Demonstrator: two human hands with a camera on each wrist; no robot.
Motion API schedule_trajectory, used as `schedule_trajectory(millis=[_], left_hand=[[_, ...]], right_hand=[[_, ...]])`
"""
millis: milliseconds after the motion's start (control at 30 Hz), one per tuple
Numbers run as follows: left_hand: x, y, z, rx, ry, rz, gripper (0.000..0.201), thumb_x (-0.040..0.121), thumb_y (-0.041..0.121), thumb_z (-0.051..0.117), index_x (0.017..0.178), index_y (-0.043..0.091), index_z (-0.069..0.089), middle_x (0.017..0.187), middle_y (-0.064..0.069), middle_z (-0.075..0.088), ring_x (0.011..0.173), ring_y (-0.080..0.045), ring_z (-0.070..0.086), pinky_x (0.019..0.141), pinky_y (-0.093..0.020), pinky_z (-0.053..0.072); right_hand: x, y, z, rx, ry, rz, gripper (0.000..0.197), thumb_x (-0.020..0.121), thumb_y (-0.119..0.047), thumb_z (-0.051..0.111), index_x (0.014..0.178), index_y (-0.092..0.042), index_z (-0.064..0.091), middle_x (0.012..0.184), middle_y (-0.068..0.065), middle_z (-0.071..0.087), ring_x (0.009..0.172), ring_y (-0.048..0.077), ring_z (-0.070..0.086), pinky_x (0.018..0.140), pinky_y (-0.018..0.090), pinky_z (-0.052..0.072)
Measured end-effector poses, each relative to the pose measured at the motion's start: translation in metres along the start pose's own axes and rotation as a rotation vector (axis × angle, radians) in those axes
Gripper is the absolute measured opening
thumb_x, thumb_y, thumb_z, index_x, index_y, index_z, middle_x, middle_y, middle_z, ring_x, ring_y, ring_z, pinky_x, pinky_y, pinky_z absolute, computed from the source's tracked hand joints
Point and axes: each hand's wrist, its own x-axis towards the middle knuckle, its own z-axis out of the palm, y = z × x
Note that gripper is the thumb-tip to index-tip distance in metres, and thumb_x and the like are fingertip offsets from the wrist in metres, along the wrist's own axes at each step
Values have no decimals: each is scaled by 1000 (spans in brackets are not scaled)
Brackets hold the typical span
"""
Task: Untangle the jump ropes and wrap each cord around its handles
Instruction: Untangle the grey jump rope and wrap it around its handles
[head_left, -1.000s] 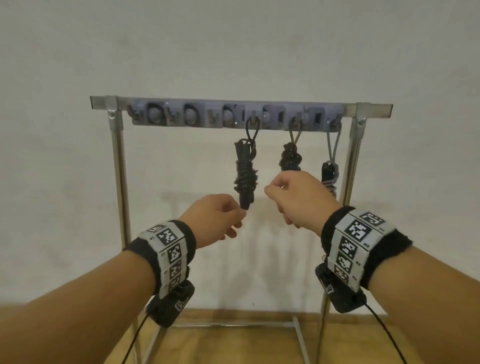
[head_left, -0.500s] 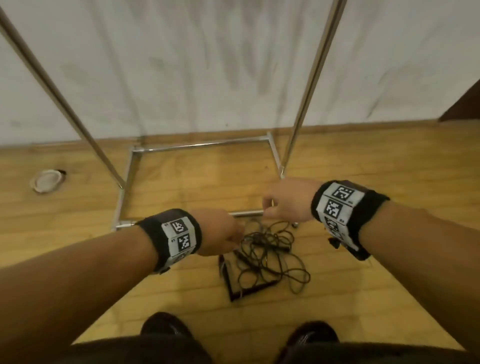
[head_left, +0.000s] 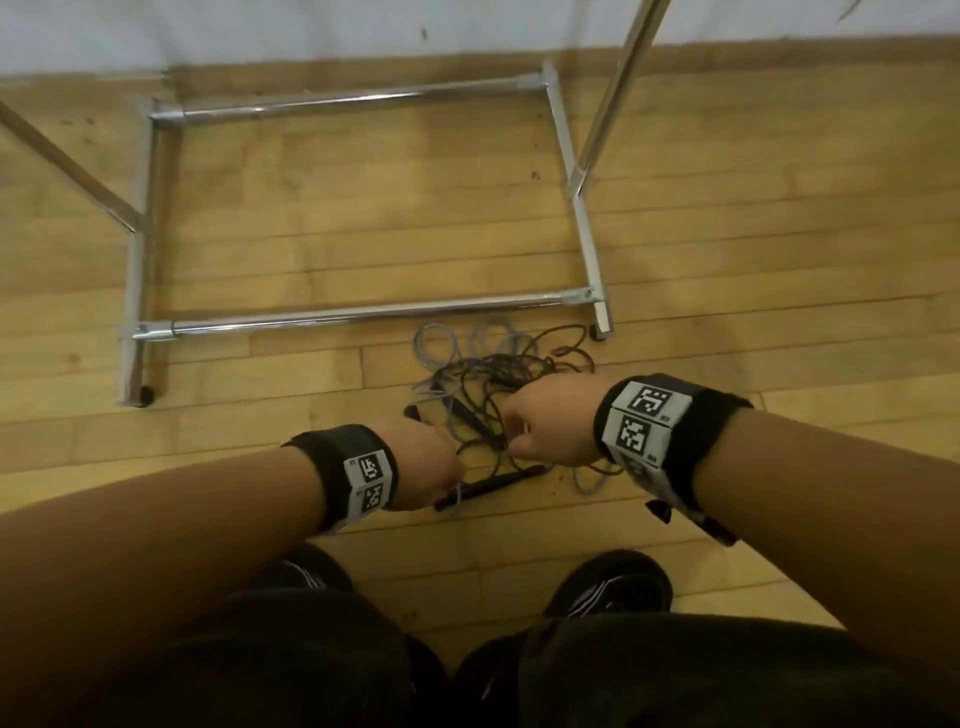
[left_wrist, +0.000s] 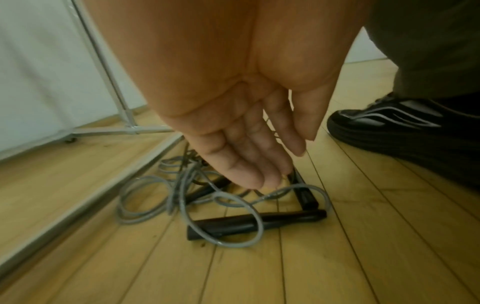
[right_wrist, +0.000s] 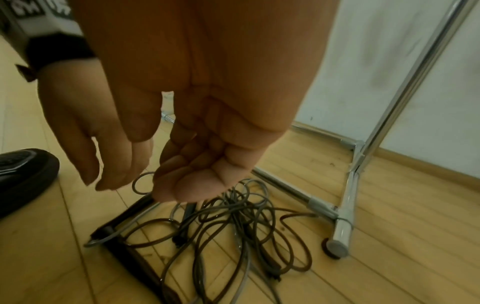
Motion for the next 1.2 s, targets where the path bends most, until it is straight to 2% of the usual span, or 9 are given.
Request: schedule_trajectory(millis=[133, 267, 467, 533, 767, 900, 1000, 1100, 1200], left_hand=[[36, 8, 16, 57, 10, 28, 45, 108, 48, 52, 139, 17, 62, 134, -8, 62, 114, -33, 64, 96, -49, 57], [65, 15, 33, 50, 33, -63, 57, 105, 55, 54, 148, 17, 52, 148, -11, 55, 128, -34, 58, 109, -53, 47], [79, 22, 41, -53, 73, -105, 33, 107, 25, 52, 139, 17, 58, 129, -7, 64, 105, -30, 65, 70, -41, 47], [73, 20, 37, -59, 44, -98, 32, 107, 22, 52, 139, 17, 58, 126, -5, 65, 96, -29, 64, 66, -40, 46], [53, 16, 39, 42, 157, 53, 38, 107, 20, 55, 145, 18, 54, 141, -9, 55, 122, -32, 57, 91, -43, 51], [64, 30, 39, -10, 241, -27, 36, 111, 20, 39, 143, 11, 53, 142, -13, 57, 126, -33, 56, 105, -47, 50], [70, 32, 31, -75, 207, -56, 31, 110, 18, 40, 136, 11, 56, 136, -12, 62, 121, -32, 59, 95, -44, 50], [63, 23, 22, -154, 143, -54, 27, 104, 32, 61, 127, 20, 57, 118, -5, 65, 99, -28, 63, 72, -38, 48], [43, 10, 12, -348, 134, -61, 25, 96, 41, 68, 117, 28, 63, 99, 4, 65, 79, -18, 59, 63, -32, 47]], right_hand=[[11, 11, 4, 43, 6, -3, 30, 106, -37, 49, 125, -19, 63, 118, 4, 67, 104, 25, 63, 82, 37, 52], [23, 21, 10, 69, 36, 31, 32, 106, -37, 49, 124, -16, 65, 117, 6, 69, 104, 27, 65, 85, 38, 55], [35, 22, 29, 91, 22, 52, 33, 105, -37, 50, 120, -15, 70, 115, 7, 70, 102, 26, 66, 83, 37, 55], [37, 21, 31, 71, 3, 59, 34, 105, -38, 50, 119, -15, 70, 116, 7, 70, 103, 27, 66, 81, 37, 54], [38, 19, 23, 52, 43, 69, 35, 105, -37, 49, 123, -13, 69, 118, 7, 71, 105, 27, 66, 85, 37, 55], [38, 22, 32, 71, 48, 55, 34, 104, -36, 50, 120, -14, 70, 116, 7, 71, 103, 26, 66, 75, 33, 52], [38, 24, 38, 58, 14, 52, 33, 104, -34, 51, 116, -12, 72, 113, 10, 71, 101, 30, 66, 76, 36, 53], [38, 24, 33, 49, 10, 55, 35, 102, -33, 53, 120, -9, 71, 118, 16, 71, 106, 35, 66, 84, 43, 57], [37, 19, 20, 44, 28, 29, 31, 101, -37, 58, 120, -15, 71, 117, 8, 71, 103, 29, 66, 76, 37, 55]])
